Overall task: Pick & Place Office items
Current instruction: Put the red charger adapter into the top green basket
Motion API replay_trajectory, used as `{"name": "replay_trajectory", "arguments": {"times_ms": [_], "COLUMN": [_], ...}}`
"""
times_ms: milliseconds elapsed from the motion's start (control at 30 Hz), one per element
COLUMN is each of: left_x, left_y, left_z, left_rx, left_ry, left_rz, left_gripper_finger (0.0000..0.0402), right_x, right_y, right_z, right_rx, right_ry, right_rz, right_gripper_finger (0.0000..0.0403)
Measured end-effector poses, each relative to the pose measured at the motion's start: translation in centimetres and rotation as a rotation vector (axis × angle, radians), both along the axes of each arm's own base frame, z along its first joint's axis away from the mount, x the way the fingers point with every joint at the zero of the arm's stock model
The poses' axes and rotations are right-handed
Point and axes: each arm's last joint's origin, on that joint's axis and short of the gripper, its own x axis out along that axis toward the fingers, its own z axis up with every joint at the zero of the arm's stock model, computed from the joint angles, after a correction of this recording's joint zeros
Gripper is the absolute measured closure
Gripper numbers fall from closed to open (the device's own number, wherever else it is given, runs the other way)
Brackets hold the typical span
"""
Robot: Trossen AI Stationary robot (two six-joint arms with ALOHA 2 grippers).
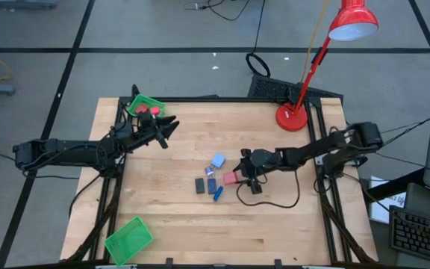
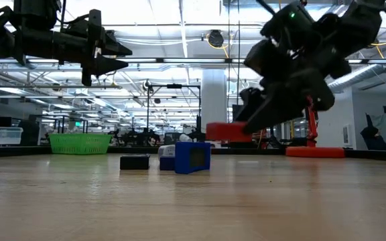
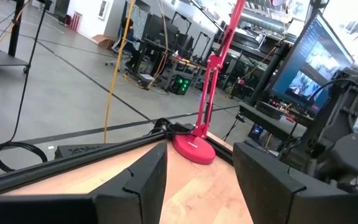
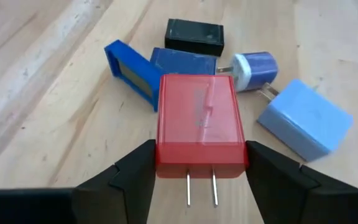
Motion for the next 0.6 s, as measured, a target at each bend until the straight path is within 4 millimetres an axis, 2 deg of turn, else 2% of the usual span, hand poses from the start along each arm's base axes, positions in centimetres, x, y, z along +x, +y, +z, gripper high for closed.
{"name": "replay_trajectory", "arguments": {"times_ms": [233,467,600], "left_x": [0.0,0.0,0.6], "left_y": [0.0,0.0,-0.3], "left_z": [0.0,0.0,-0.4], "left_rx": [-0.02,-0.067,-0.069], "left_ry": [-0.01,-0.039,-0.02], "left_rz": [-0.002,-0.01,-0.039], "left_gripper_finger": [0.0215,0.0215,0.0215], "right_x": [-1.7,-2.4,-2.9], "right_y": [-0.5,-0.7,-0.8], "right_z": [2.5,5.1,6.5], "right_rx": [-0.143,-0.248,-0.379], "right_ry": [0.004,-0.115,-0.175], "right_rz": [-0.116,-0.124,-0.166], "right_gripper_finger": [0.0193,0.0192,0.0192]}}
